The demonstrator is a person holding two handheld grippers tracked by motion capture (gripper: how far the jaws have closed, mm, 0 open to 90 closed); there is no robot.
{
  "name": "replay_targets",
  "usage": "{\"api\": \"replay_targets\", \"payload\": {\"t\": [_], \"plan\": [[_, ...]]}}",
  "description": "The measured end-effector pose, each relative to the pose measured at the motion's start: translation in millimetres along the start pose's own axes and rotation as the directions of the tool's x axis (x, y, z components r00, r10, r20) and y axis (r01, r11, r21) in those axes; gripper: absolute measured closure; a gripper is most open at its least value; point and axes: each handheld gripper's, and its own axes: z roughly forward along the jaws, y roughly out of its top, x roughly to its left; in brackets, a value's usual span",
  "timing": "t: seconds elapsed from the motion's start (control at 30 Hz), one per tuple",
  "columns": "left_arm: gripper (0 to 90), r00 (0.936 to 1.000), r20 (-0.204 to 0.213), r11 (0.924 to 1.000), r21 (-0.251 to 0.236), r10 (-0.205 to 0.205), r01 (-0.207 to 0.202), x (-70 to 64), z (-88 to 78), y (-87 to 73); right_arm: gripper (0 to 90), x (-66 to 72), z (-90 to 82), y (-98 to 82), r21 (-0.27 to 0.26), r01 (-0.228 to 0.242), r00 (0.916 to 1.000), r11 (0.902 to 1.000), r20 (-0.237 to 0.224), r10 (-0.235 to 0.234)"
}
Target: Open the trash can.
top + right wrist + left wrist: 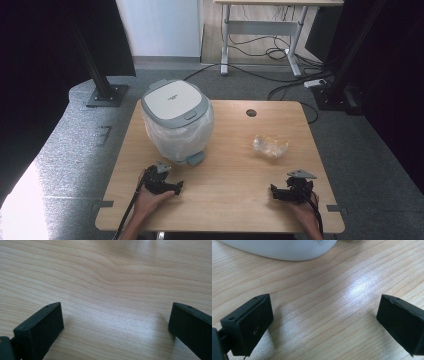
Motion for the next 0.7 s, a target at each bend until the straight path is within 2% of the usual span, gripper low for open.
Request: {"api": "replay_targets", "payload": {"t": [0.4,0.6,0.7], "plan": [[0.6,1.0,-0.003,1.0,-0.002,-0.003,0.003,0.2,-0.3,-0.1,0.0,-0.2,0.2,0.0,-0.002,-0.002,1.0,1.0,0.002,0.002],[5.7,0.9996,-0.021,0.9997,-0.014,-0.018,0.018,1.9,-1.8,-0.4,0.0,-0.2,0.1,0.0,-0.001,-0.001,1.0,1.0,0.003,0.001],[11.8,0.9993,-0.026,0.9994,-0.025,-0.026,0.025,2.7,-2.6,-0.9,0.0,-0.4,-0.1,0.0,-0.002,-0.004,1.0,1.0,0.004,0.004]]}}
